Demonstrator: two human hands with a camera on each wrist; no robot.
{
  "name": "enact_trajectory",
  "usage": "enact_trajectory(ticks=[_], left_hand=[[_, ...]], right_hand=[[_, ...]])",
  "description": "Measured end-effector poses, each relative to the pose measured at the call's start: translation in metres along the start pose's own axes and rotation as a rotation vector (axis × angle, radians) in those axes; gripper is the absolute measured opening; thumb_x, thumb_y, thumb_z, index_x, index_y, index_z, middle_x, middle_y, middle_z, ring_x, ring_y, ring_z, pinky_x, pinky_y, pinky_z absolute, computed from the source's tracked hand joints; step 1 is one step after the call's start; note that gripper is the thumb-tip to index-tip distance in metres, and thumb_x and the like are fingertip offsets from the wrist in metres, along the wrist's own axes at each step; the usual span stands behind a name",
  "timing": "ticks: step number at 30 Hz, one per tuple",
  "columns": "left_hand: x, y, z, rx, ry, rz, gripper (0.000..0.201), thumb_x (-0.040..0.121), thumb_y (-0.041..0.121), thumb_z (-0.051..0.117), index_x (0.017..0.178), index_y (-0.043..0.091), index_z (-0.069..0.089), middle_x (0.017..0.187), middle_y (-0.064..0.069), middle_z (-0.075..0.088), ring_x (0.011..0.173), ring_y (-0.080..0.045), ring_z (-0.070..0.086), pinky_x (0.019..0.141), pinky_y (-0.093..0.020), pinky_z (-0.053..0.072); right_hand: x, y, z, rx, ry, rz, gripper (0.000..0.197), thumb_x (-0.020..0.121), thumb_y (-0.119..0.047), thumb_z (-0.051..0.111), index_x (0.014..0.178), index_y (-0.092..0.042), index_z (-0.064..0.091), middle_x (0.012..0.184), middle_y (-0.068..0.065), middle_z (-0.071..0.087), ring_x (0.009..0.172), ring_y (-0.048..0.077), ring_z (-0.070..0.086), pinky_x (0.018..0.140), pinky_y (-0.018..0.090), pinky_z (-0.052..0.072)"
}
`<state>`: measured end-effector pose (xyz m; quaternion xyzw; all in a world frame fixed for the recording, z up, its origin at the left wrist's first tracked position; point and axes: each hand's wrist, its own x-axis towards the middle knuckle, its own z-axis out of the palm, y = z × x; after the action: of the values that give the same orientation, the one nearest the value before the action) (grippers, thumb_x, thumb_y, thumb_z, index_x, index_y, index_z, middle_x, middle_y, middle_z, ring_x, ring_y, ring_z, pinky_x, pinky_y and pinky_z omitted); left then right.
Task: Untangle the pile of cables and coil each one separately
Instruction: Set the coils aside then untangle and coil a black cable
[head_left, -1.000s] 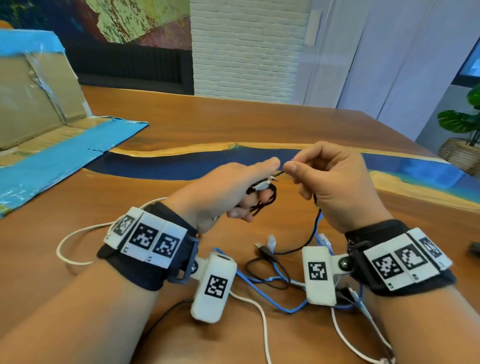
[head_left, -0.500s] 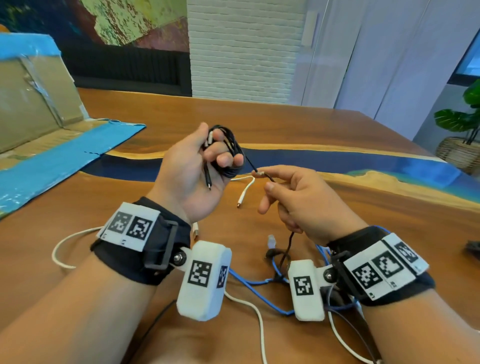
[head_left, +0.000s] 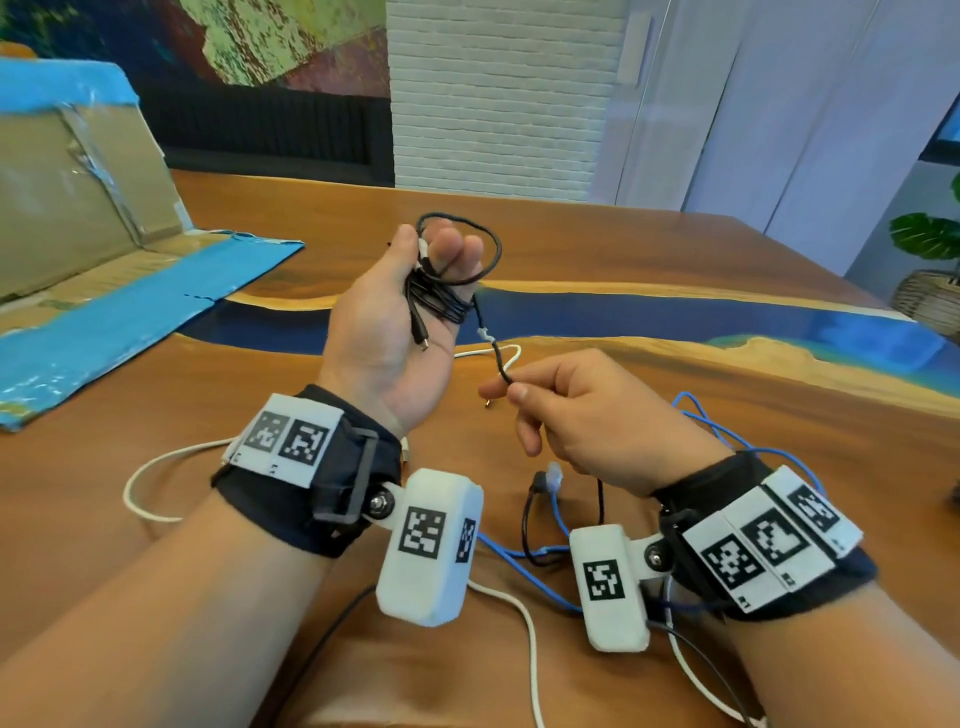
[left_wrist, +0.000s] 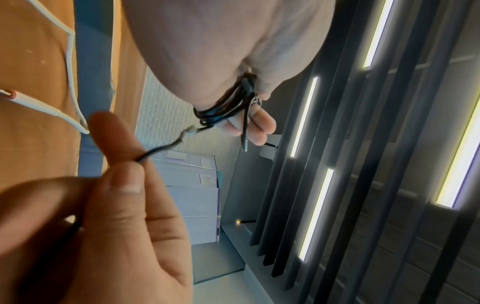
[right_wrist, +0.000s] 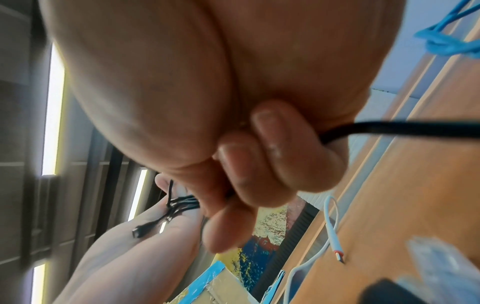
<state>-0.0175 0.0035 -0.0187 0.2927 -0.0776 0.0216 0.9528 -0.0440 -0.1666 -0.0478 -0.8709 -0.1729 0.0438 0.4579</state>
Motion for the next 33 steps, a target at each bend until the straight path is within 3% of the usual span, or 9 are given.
enact_trajectory(ticks=[2, 4, 7, 10, 12, 16, 20, 25, 33], left_hand=[[0.000, -0.002, -0.001, 0.032, 0.014, 0.002, 0.027, 0.108, 0.022, 0.046, 0.116, 0.001, 0.062, 0.079, -0.001, 0.069, 0.072, -0.012, 0.070, 0.084, -0.025, 0.058], [0.001, -0.003, -0.004, 0.128, 0.015, -0.013, 0.030, 0.108, 0.023, 0.047, 0.122, 0.000, 0.059, 0.072, 0.003, 0.061, 0.058, -0.007, 0.053, 0.076, -0.022, 0.053], [0.002, 0.000, -0.005, 0.398, -0.027, -0.054, 0.028, 0.110, 0.028, 0.044, 0.113, 0.005, 0.061, 0.063, 0.005, 0.044, 0.051, -0.009, 0.031, 0.066, -0.023, 0.047], [-0.001, -0.003, -0.004, 0.584, -0.150, -0.120, 0.030, 0.110, 0.028, 0.041, 0.103, 0.006, 0.060, 0.058, 0.005, 0.037, 0.049, -0.010, 0.027, 0.062, -0.025, 0.043], [-0.004, -0.006, -0.003, 0.636, -0.219, -0.179, 0.031, 0.110, 0.028, 0.041, 0.097, 0.007, 0.060, 0.056, 0.005, 0.036, 0.050, -0.010, 0.026, 0.061, -0.027, 0.039], [-0.010, -0.005, -0.001, 0.656, -0.320, -0.307, 0.036, 0.109, 0.033, 0.041, 0.085, 0.010, 0.057, 0.054, 0.004, 0.031, 0.048, -0.012, 0.021, 0.057, -0.027, 0.037], [-0.013, 0.001, 0.001, 0.623, -0.367, -0.376, 0.041, 0.107, 0.033, 0.042, 0.073, 0.012, 0.054, 0.053, 0.004, 0.023, 0.048, -0.013, 0.015, 0.054, -0.026, 0.039], [-0.015, 0.006, 0.001, 0.521, -0.453, -0.516, 0.051, 0.095, 0.051, 0.040, 0.062, 0.013, 0.050, 0.052, 0.001, 0.012, 0.041, -0.017, 0.020, 0.060, -0.031, 0.048], [-0.018, -0.001, 0.002, 0.456, -0.547, -0.488, 0.033, 0.104, 0.032, 0.037, 0.082, 0.013, 0.051, 0.055, 0.005, 0.030, 0.048, -0.012, 0.034, 0.075, -0.030, 0.051]], right_hand=[[-0.001, -0.003, 0.004, -0.060, -0.114, 0.004, 0.030, 0.109, -0.022, 0.044, 0.115, -0.015, 0.073, 0.063, -0.008, 0.065, 0.044, 0.005, 0.042, 0.049, 0.018, 0.037], [-0.003, -0.005, 0.006, -0.122, -0.156, -0.025, 0.030, 0.109, -0.024, 0.045, 0.110, -0.016, 0.074, 0.063, -0.010, 0.066, 0.053, 0.008, 0.049, 0.059, 0.026, 0.042], [-0.002, -0.004, 0.004, -0.101, -0.025, -0.086, 0.030, 0.106, -0.033, 0.050, 0.099, -0.016, 0.073, 0.065, 0.006, 0.067, 0.064, 0.013, 0.061, 0.067, 0.038, 0.049], [0.000, -0.003, 0.000, 0.136, 0.137, -0.042, 0.031, 0.102, -0.046, 0.052, 0.119, -0.022, 0.062, 0.070, 0.005, 0.065, 0.042, 0.004, 0.045, 0.042, 0.020, 0.036], [0.000, -0.003, -0.002, 0.270, 0.161, -0.027, 0.038, 0.099, -0.048, 0.055, 0.129, -0.025, 0.054, 0.075, 0.003, 0.065, 0.036, 0.005, 0.042, 0.037, 0.015, 0.030], [0.002, 0.000, -0.002, 0.339, 0.208, -0.098, 0.026, 0.100, -0.040, 0.058, 0.124, -0.030, 0.061, 0.066, -0.007, 0.059, 0.037, 0.005, 0.042, 0.038, 0.016, 0.030], [0.001, 0.004, -0.006, 0.328, 0.179, -0.141, 0.037, 0.099, -0.038, 0.058, 0.104, -0.002, 0.066, 0.066, 0.003, 0.054, 0.039, 0.008, 0.033, 0.041, 0.023, 0.028], [-0.003, -0.002, -0.013, 0.292, 0.128, -0.211, 0.041, 0.094, -0.035, 0.058, 0.091, 0.006, 0.064, 0.055, -0.006, 0.049, 0.038, 0.003, 0.034, 0.042, 0.011, 0.028], [-0.005, 0.000, -0.022, 0.327, 0.192, -0.189, 0.035, 0.103, -0.022, 0.053, 0.099, 0.007, 0.071, 0.054, -0.003, 0.051, 0.039, 0.003, 0.035, 0.042, 0.010, 0.028]])
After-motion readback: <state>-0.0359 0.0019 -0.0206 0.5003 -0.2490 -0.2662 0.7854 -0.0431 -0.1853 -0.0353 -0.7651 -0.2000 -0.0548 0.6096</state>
